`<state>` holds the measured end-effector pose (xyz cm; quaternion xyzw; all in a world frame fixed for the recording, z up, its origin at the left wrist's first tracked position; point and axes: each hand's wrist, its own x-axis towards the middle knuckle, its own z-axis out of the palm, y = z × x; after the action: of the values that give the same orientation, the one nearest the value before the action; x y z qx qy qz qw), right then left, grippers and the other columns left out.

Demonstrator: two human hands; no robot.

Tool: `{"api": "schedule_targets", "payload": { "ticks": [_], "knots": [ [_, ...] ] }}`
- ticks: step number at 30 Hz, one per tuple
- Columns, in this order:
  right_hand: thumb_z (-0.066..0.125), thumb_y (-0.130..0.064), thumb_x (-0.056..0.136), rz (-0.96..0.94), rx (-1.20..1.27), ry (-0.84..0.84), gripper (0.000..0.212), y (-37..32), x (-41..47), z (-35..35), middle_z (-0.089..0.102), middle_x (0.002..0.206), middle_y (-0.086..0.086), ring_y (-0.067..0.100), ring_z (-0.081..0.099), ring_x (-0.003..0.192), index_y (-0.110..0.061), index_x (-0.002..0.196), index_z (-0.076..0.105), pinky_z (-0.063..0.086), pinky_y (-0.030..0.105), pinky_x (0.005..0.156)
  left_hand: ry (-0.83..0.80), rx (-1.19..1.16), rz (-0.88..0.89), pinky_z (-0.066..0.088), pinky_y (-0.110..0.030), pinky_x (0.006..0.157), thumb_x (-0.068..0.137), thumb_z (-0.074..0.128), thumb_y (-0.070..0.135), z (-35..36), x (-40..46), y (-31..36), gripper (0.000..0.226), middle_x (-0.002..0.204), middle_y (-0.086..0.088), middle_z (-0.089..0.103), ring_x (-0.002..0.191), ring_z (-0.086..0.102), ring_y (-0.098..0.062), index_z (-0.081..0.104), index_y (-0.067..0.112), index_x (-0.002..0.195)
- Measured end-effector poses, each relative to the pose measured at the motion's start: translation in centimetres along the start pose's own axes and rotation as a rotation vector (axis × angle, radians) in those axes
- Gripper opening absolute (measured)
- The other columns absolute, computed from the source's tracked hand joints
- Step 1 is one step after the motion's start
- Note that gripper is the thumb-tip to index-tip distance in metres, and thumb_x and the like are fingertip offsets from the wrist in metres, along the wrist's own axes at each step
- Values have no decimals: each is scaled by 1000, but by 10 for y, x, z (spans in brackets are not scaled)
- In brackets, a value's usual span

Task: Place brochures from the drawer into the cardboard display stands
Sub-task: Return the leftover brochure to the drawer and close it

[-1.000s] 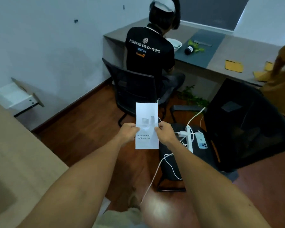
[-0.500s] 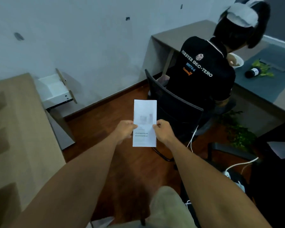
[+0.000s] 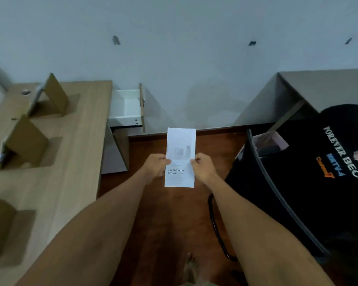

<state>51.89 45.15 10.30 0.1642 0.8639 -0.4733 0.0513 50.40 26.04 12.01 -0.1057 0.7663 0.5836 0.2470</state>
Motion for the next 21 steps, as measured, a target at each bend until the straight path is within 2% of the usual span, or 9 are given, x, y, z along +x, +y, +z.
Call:
{"api": "schedule_targets", "payload": {
  "ticks": [2, 4, 7, 9, 12, 15, 17, 21],
  "knots": [
    [52, -7, 94, -31, -20, -60, 15, -8, 29, 1, 55, 70, 2, 17, 47, 65, -10, 79, 55, 38, 29, 59, 60, -5, -8, 37, -33, 63, 94, 64, 16, -7, 16, 7, 13, 90, -13, 61, 81, 50, -24, 67, 3, 94],
    [52, -7, 95, -70, -37, -117, 15, -18, 55, 2, 53, 68, 1, 17, 46, 64, -9, 80, 55, 36, 29, 57, 140, -27, -6, 37, -32, 61, 93, 67, 16, -12, 32, 14, 19, 88, -19, 68, 77, 52, -24, 69, -3, 89],
    [52, -8, 95, -119, -55, -156, 17, -30, 90, 5, 55, 68, -1, 18, 49, 63, -11, 79, 56, 39, 30, 59, 220, -71, 6, 36, -27, 54, 95, 67, 14, -18, 50, 27, 14, 84, -15, 66, 72, 49, -22, 73, 6, 87],
    [52, -9, 96, -142, -74, -185, 15, -38, 106, 9, 58, 72, -1, 17, 50, 65, -9, 83, 60, 40, 29, 62, 258, -100, -2, 36, -27, 57, 97, 65, 16, -24, 61, 30, 12, 85, -10, 65, 74, 47, -21, 74, 8, 93],
    [52, -10, 95, -166, -94, -236, 16, -52, 134, 20, 59, 74, 1, 17, 50, 65, -2, 87, 63, 39, 29, 62, 323, -157, -22, 39, -31, 61, 97, 65, 19, -37, 80, 34, 13, 87, -9, 69, 78, 49, -23, 75, 15, 89],
    [52, -11, 95, -178, -105, -283, 16, -66, 160, 38, 59, 72, 1, 18, 51, 65, -1, 87, 61, 40, 31, 62, 351, -191, -38, 39, -30, 56, 97, 64, 19, -54, 100, 31, 15, 93, -14, 78, 72, 56, -23, 75, 14, 87],
    [51, -11, 96, -182, -95, -308, 17, -80, 176, 51, 60, 75, 2, 18, 51, 65, 1, 90, 61, 39, 30, 60, 363, -213, -35, 36, -27, 50, 97, 63, 17, -70, 116, 33, 16, 87, -13, 75, 63, 53, -19, 74, 12, 86],
    [49, -11, 93, -200, -104, -336, 18, -109, 215, 84, 57, 72, 4, 17, 47, 62, 0, 83, 58, 37, 30, 59, 388, -212, -25, 42, -28, 57, 96, 64, 18, -112, 156, 41, 15, 82, -9, 71, 67, 57, -17, 75, 8, 90]
  ]
}}
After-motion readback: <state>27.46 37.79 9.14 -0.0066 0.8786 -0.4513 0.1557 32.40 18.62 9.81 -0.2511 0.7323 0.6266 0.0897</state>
